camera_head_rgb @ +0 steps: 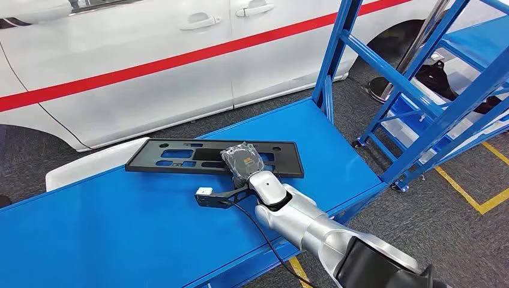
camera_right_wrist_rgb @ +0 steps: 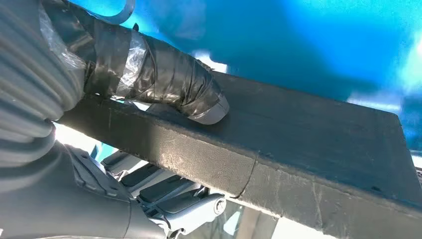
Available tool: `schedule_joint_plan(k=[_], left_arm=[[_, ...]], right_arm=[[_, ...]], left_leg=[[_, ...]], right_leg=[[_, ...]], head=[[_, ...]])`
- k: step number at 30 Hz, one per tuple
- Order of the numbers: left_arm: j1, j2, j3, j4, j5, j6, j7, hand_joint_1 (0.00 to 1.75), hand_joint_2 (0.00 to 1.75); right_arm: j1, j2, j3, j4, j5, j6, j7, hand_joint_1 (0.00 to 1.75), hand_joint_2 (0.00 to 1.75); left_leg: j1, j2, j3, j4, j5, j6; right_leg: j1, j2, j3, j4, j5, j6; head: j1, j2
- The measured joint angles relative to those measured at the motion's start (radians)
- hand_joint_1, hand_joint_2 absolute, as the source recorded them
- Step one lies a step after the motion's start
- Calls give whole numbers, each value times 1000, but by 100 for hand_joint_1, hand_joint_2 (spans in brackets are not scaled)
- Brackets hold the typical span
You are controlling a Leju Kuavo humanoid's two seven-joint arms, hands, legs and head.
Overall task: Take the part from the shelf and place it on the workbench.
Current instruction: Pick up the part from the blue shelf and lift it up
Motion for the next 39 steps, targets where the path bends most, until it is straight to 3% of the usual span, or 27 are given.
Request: schedule_joint_plan(k=[6,12,16,18,20,22,23,24,26,28,31,32,34,36,37,38,39], left_arm=[[0,-1,9,0,19,2,3,0,175],[2,-6,19,0,25,5,-10,0,175],[4,-7,22,0,22,-5,7,0,175],[4,-9,23,0,20,-4,10,0,175],[5,-9,23,0,19,-3,12,0,175],[7,-9,23,0,18,-3,12,0,175],[7,-9,24,0,18,-3,13,0,175],[7,-9,24,0,18,-3,13,0,175],[6,-8,24,0,18,-2,13,0,175],[5,-5,24,0,18,-2,14,0,175],[7,-6,24,0,18,-3,14,0,175],[7,-6,24,0,18,-3,14,0,175],[8,-6,24,1,18,-2,14,0,175],[8,-6,24,1,18,-2,13,0,175],[7,-6,24,1,18,-1,12,0,175],[7,-6,24,1,18,0,10,0,175],[6,-6,24,1,18,1,8,0,175]], right_arm=[[2,-19,-4,-66,-28,-62,-19,175,175],[15,-99,-71,-330,-59,-87,-30,175,175],[23,-166,-123,-528,-110,-47,-69,175,175],[29,-210,-139,-625,-143,-17,-96,175,175],[38,-252,-146,-708,-162,3,-115,175,175],[53,-285,-148,-769,-170,12,-123,175,175],[60,-298,-149,-793,-172,14,-125,175,175],[65,-308,-149,-814,-173,16,-127,175,175],[68,-321,-153,-846,-173,18,-129,175,175],[70,-329,-158,-869,-173,19,-130,175,175],[72,-337,-159,-888,-173,20,-130,175,175],[72,-338,-159,-893,-173,20,-130,175,175],[74,-341,-159,-901,-176,21,-134,175,175],[80,-345,-159,-914,-183,23,-144,175,175],[85,-349,-159,-925,-188,26,-151,175,175],[90,-354,-159,-937,-190,30,-156,175,175],[95,-359,-159,-950,-190,35,-160,175,175]], left_leg=[[0,0,-1,0,0,0],[1,0,-3,0,0,0],[2,3,4,-10,14,19],[8,9,10,-32,30,28],[10,13,9,-38,36,33],[11,15,2,-32,37,32],[13,17,-3,-27,37,29],[17,17,-8,-21,37,25],[22,17,-20,-5,34,9],[21,16,-29,9,33,-9],[22,12,-38,13,41,-30],[25,12,-46,22,30,-35],[28,12,-76,91,-39,-37],[25,12,-114,216,-130,-33],[22,12,-123,266,-155,-30],[18,12,-118,289,-158,-25],[14,12,-94,277,-143,-18]], right_leg=[[1,0,-2,0,-1,3],[3,0,-4,1,-1,4],[-4,1,0,-7,6,26],[-5,-3,-14,36,-40,32],[-10,-8,-55,153,-122,36],[-19,-10,-81,253,-167,44],[-25,-12,-72,257,-164,49],[-32,-15,-42,223,-145,54],[-42,-18,42,101,-110,66],[-40,-14,79,40,-97,62],[-35,-9,62,41,-91,34],[-34,-10,54,41,-85,23],[-31,-11,35,39,-68,3],[-22,-12,14,39,-52,-8],[-16,-13,3,39,-44,-11],[-11,-14,-8,39,-36,-13],[-7,-14,-18,39,-28,-14]], head=[[0,0],[0,0],[0,0],[0,0],[0,0],[0,0],[0,0],[0,0],[0,0],[0,0],[0,0],[-1,0],[-1,0],[-1,0],[-1,0],[-1,0],[-1,0]])
